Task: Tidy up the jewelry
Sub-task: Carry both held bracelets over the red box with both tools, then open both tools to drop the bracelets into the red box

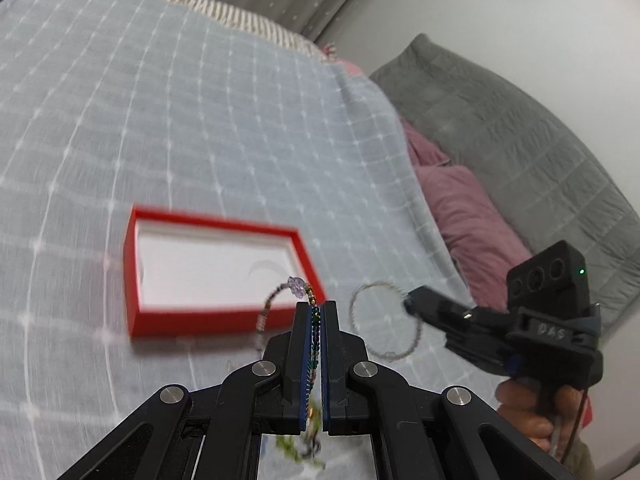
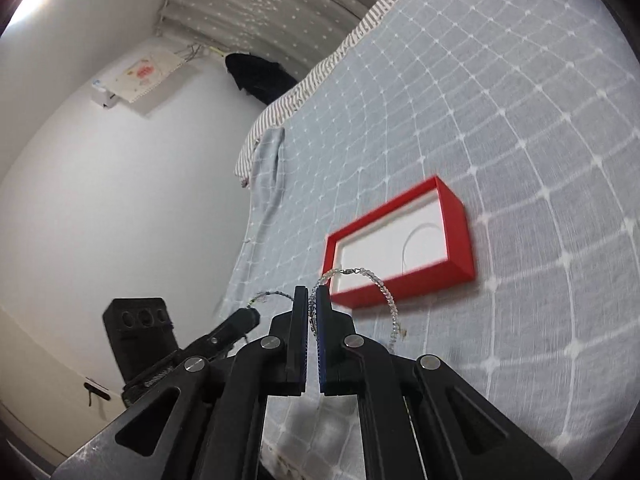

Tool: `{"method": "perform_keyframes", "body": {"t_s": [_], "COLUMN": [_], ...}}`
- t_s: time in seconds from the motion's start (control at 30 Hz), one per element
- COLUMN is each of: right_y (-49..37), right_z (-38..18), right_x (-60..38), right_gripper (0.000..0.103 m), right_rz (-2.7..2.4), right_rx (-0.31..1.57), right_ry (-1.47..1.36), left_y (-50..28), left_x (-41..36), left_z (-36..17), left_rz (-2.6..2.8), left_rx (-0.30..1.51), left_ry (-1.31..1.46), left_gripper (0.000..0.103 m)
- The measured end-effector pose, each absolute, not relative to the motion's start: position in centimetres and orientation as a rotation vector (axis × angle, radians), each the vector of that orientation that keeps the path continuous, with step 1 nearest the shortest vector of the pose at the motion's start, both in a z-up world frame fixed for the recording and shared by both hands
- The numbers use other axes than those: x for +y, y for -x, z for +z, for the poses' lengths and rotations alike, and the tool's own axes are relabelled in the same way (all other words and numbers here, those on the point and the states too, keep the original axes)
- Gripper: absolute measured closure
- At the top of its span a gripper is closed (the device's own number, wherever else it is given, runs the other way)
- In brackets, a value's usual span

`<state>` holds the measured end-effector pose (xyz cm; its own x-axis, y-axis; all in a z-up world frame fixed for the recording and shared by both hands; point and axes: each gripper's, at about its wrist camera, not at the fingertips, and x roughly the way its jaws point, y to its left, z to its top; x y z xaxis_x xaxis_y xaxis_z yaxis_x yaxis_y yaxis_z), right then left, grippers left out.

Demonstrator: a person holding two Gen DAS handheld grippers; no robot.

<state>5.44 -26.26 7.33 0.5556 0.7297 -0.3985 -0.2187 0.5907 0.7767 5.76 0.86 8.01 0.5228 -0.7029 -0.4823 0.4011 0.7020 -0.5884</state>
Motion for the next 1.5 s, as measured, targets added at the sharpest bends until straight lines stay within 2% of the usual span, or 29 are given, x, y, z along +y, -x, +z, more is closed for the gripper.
{"method": "perform_keyframes", "body": {"t_s": [0.17, 0.57, 0.9, 1.1, 1.5], "right_y": [-8.2, -13.4, -14.4, -14.4, -14.1], "right_z": [7.6, 4.9, 3.1, 2.9, 3.0], "right_x": [-24.3, -22.1, -23.7, -22.7, -21.6], "right_gripper": [0.1, 0.099, 0.099, 0.095, 0.095], "right_rz": [0.609, 0.608, 0.489, 0.445, 0.419], "right_rx": [0.799, 0.865, 0.884, 0.896, 0.895], "right_ry": [-0.646, -0.581, -0.535, -0.432, -0.345], "left_y": [-9.7, -14.6, -15.3, -15.3, -14.7], "left_x": [0.5, 0.8, 1.3, 1.6, 1.5], "left_z": [8.4, 3.0, 1.3, 0.8, 1.2], "left_rz": [-0.735, -0.671, -0.642, -0.59, -0.57], "left_rx": [0.77, 0.866, 0.899, 0.914, 0.914], "left_ry": [0.541, 0.628, 0.634, 0.592, 0.548], "left_gripper": [0.103, 0.103, 0.103, 0.103, 0.103]}}
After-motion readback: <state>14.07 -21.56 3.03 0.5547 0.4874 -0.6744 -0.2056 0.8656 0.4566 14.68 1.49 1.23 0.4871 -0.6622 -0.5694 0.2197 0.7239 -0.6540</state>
